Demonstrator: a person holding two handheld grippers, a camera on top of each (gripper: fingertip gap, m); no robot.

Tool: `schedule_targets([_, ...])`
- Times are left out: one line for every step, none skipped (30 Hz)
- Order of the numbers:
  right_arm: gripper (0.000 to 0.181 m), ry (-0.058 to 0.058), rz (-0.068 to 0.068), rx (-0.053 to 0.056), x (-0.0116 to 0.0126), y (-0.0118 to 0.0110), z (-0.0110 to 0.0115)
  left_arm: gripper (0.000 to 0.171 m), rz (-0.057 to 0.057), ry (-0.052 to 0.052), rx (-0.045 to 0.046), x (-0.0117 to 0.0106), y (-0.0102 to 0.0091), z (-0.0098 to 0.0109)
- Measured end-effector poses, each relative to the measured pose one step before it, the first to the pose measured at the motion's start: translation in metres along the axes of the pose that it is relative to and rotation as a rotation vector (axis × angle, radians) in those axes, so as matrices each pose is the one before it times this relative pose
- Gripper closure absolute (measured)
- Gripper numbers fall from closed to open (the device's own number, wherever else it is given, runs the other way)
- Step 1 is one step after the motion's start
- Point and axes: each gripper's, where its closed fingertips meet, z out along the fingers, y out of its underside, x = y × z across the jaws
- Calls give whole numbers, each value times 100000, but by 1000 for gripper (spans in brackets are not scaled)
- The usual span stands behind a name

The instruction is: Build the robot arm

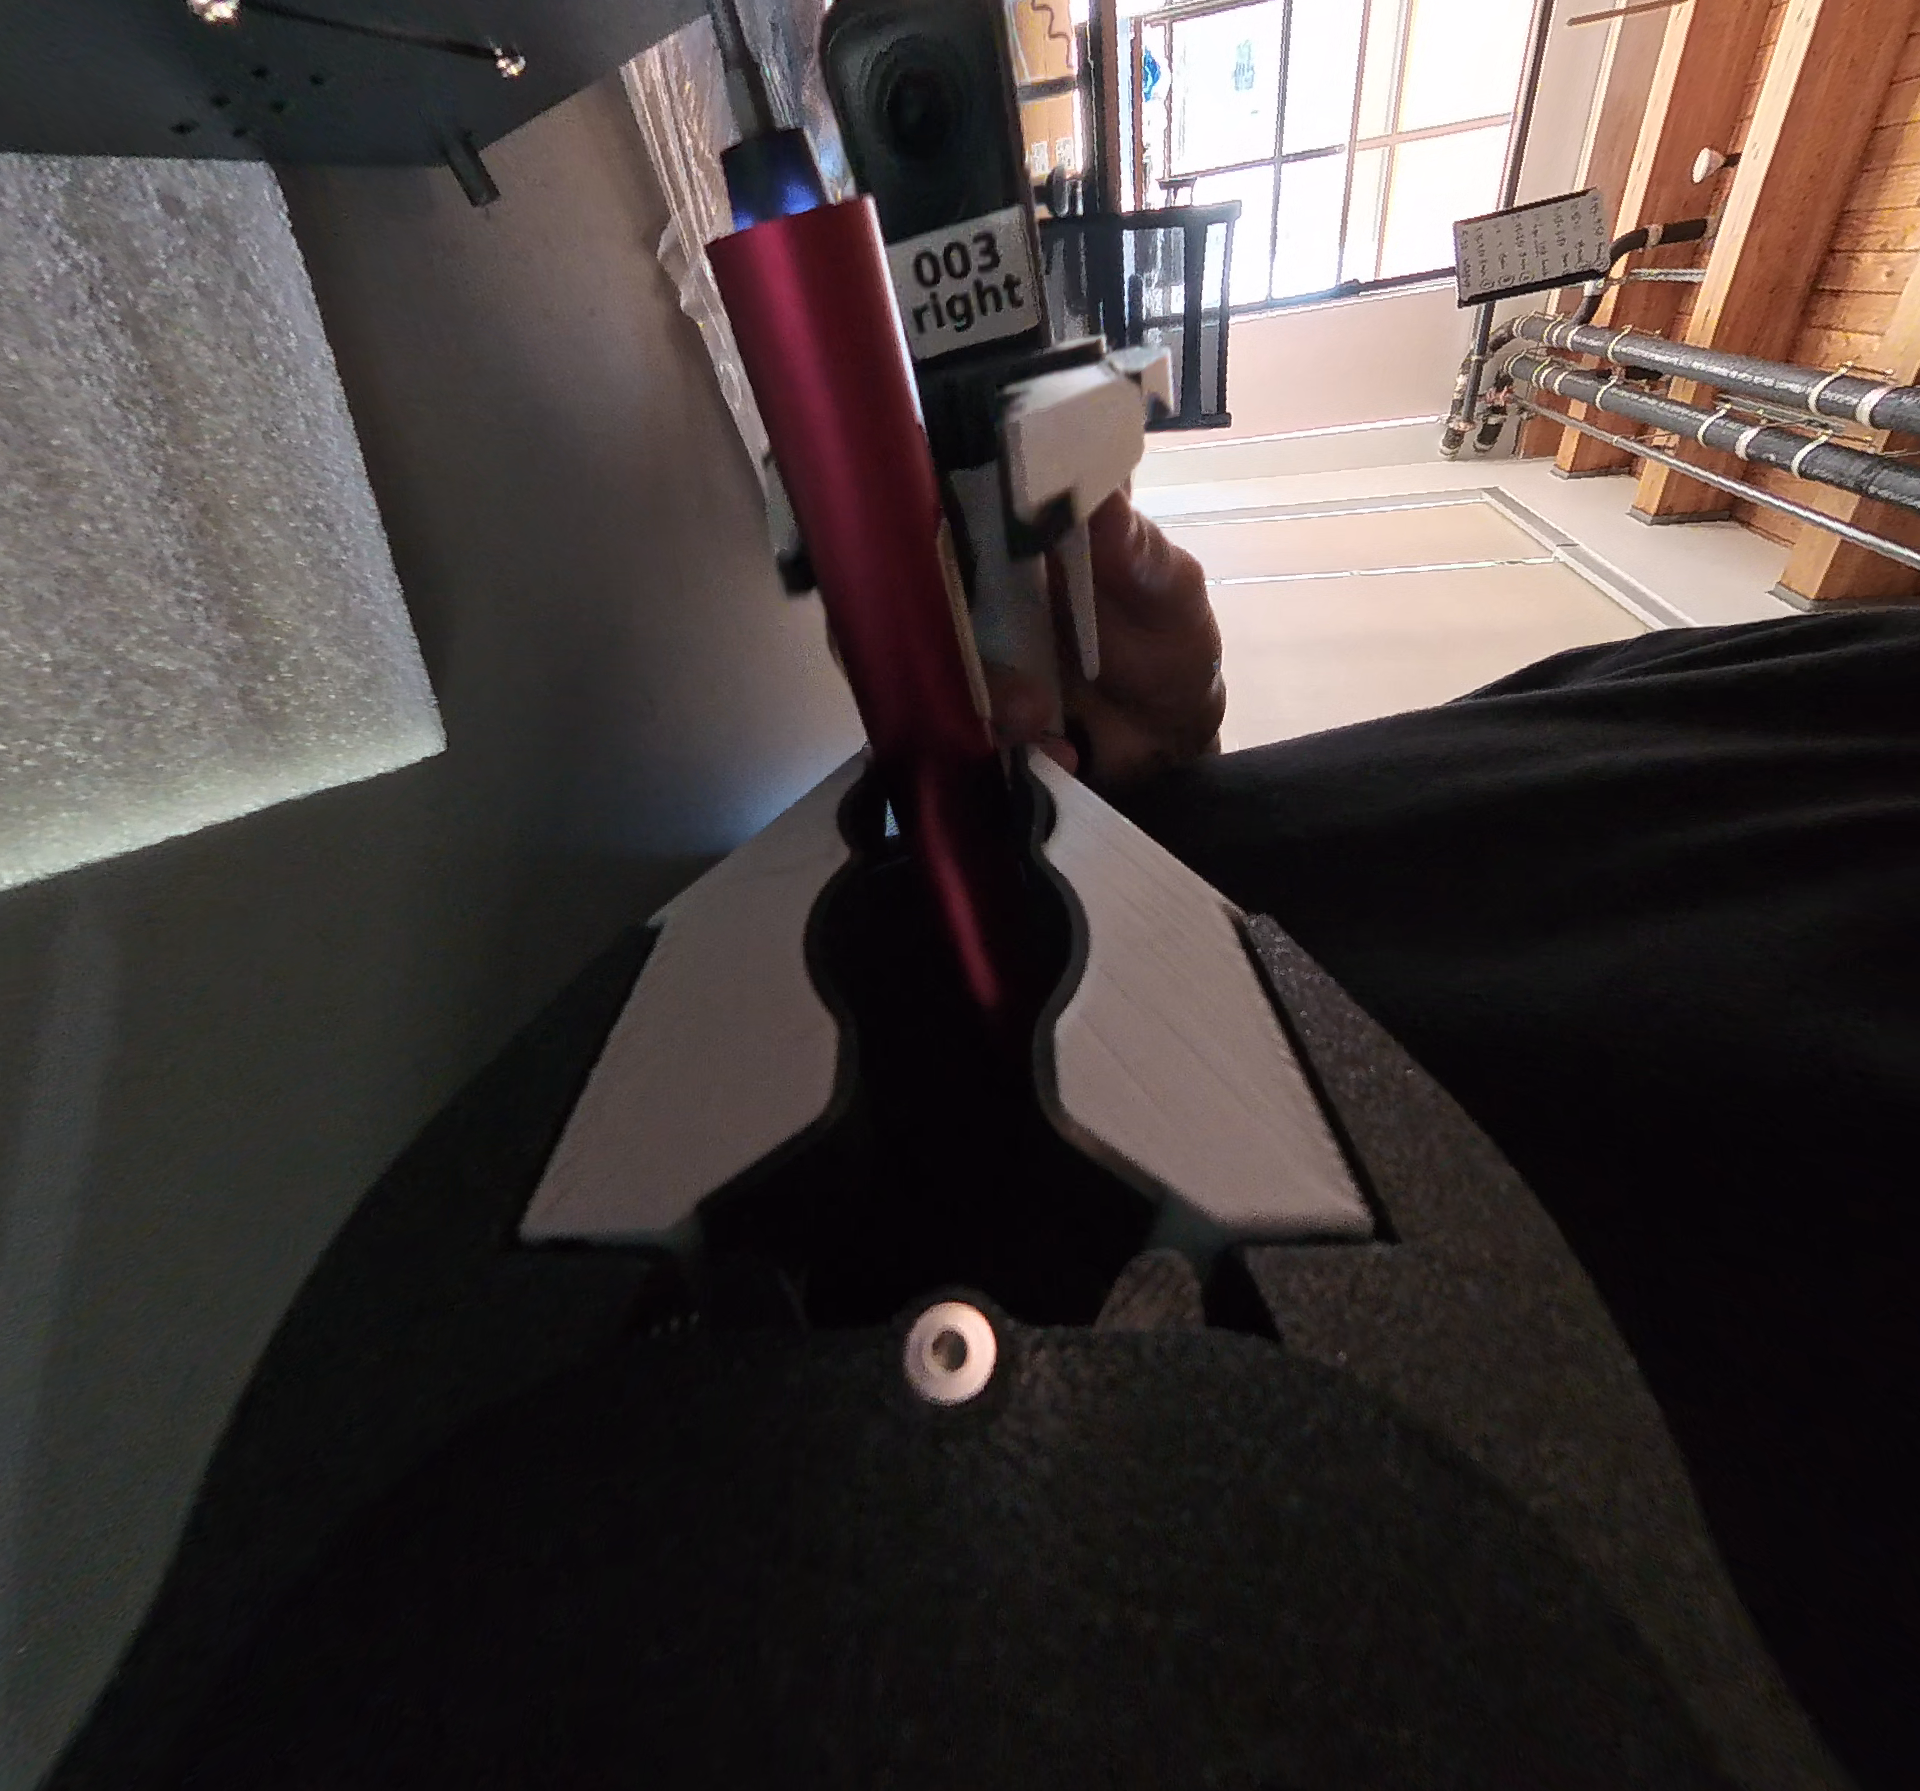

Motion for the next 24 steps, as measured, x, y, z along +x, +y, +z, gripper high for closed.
schedule_targets([156,291,-838,1152,-43,-368,-208,149,-153,21,282,-31,1,-20])
schedule_targets([158,1173,-1464,-1270,32,36,-12,149,-151,279,317,39,-17,6])
schedule_targets([158,1088,-1295,-1194,2,79,85,149,17,238,201,45,-8,15])
schedule_targets([158,1040,-1037,-605,35,8,93,149,75,106,71,16,-6,32])
schedule_targets([160,781,-753,-609,79,-26,115,149,0,94,60,1,-7,43])
schedule_targets([160,94,-128,-309,49,-67,136,149,-16,191,65,17,6,41])
schedule_targets([161,-174,233,-232,57,-75,145,149,-93,213,63,11,-9,32])
schedule_targets([162,-336,334,-524,58,-16,132,149,-51,-55,26,-15,3,-4])
schedule_targets([162,-573,567,-528,3,-6,40,150,81,-164,27,-24,4,-30])
schedule_targets([163,-558,94,-327,-3,-11,17,150,6,-179,70,-11,-3,-29])
schedule_targets([163,-248,285,103,7,2,13,150,45,-380,77,-29,-3,-17])
schedule_targets([163,331,-370,281,12,-3,3,149,-48,-180,26,-29,25,-1])
schedule_targets([162,992,-1341,204,2,33,-15,149,-315,144,18,0,0,-4])
schedule_targets([162,795,-760,-201,-24,103,-23,149,-168,321,138,44,-1,-13])
schedule_targets([162,118,82,-1541,-52,285,-19,149,-5,239,85,41,-21,-2])
schedule_targets([161,48,119,-1311,-22,298,13,149,68,82,-47,29,-13,17])
schedule_targets([160,234,-122,-686,30,243,38,149,103,53,-69,17,7,29])
schedule_targets([161,-380,361,-237,-52,155,47,149,13,44,-90,-9,0,35])
schedule_targets([162,-207,454,156,-19,32,22,149,-145,84,-103,-32,13,34])
schedule_targets([162,57,-84,50,24,10,-8,149,-104,37,-91,-24,0,26])
schedule_targets([162,-36,222,104,17,-23,-26,149,83,-45,-86,-15,12,31])
schedule_targets([162,-103,72,215,-2,-60,-15,149,68,63,-77,10,-5,32])
schedule_targets([162,-40,-227,376,-12,-59,-3,149,0,69,-44,21,-7,11])
schedule_targets([162,-180,260,314,-26,-52,-10,150,123,10,-18,15,2,9])
